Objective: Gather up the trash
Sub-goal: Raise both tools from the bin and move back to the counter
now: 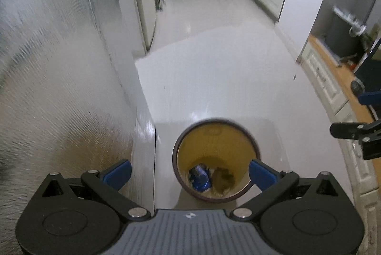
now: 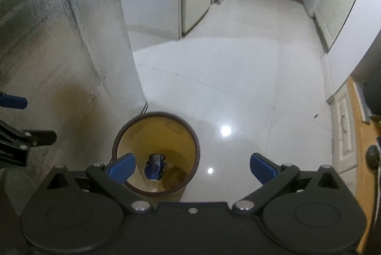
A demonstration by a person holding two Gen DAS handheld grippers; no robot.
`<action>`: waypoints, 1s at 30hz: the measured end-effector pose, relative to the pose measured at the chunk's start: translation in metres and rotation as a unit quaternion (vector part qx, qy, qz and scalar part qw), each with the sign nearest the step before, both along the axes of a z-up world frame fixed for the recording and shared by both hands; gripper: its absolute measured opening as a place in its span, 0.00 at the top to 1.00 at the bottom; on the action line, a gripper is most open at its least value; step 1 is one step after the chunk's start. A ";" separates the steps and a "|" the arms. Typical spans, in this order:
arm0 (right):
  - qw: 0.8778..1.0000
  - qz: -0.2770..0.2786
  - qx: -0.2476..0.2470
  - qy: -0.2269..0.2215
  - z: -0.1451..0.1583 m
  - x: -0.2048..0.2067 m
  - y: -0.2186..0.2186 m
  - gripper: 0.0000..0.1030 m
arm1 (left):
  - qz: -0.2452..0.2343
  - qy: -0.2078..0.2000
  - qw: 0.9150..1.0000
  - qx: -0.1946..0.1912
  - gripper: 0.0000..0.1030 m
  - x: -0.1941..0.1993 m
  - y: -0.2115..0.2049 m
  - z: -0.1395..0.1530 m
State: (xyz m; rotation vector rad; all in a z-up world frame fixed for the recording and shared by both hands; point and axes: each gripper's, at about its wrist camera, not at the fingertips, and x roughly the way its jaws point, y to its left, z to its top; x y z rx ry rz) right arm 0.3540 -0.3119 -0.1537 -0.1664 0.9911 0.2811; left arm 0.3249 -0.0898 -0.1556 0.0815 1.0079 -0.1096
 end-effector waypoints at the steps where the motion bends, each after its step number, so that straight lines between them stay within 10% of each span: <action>1: 1.000 -0.001 -0.001 -0.009 0.007 -0.005 -0.002 0.00 | -0.002 -0.009 1.000 -0.001 0.00 -0.004 -0.002 0.007; 14: 0.990 -0.031 0.029 -0.136 0.103 -0.055 -0.018 0.00 | -0.027 -0.146 0.989 -0.004 0.00 -0.075 -0.020 0.108; 30: 0.964 -0.014 0.064 -0.257 0.173 -0.100 0.023 0.00 | -0.016 -0.313 0.948 0.052 0.00 -0.166 0.036 0.244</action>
